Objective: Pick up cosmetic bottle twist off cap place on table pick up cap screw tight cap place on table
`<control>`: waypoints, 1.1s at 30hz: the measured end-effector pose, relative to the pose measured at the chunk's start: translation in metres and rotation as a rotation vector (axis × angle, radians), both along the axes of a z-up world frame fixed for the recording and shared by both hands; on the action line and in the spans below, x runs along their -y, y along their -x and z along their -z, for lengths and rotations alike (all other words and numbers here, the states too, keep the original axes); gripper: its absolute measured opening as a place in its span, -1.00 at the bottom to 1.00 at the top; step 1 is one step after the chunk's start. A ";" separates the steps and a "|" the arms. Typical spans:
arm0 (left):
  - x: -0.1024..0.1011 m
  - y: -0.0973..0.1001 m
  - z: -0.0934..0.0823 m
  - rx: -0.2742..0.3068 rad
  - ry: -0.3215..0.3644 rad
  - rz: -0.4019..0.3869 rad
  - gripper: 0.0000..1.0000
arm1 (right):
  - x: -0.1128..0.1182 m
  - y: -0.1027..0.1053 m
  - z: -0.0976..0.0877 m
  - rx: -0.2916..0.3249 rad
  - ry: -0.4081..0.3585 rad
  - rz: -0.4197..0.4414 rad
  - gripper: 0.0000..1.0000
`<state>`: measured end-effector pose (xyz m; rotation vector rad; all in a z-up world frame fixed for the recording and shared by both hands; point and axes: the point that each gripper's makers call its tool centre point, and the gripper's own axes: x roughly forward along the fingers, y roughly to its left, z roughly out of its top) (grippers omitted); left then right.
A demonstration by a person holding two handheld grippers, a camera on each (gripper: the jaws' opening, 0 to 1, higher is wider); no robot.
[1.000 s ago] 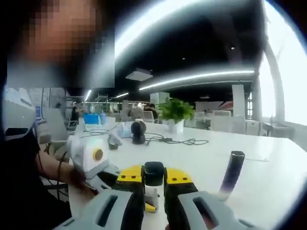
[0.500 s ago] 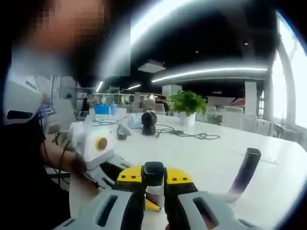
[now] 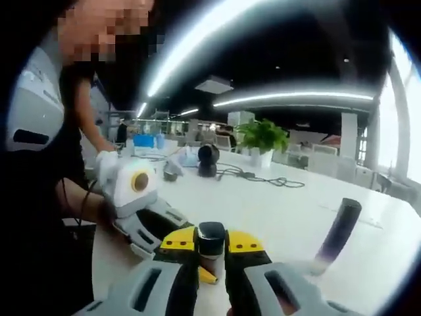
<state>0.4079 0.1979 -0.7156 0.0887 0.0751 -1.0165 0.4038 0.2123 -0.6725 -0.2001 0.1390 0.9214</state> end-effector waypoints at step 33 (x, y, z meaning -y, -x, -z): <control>-0.003 -0.002 0.000 -0.003 -0.011 -0.020 -0.84 | 0.007 -0.004 0.002 0.017 -0.072 0.371 -0.82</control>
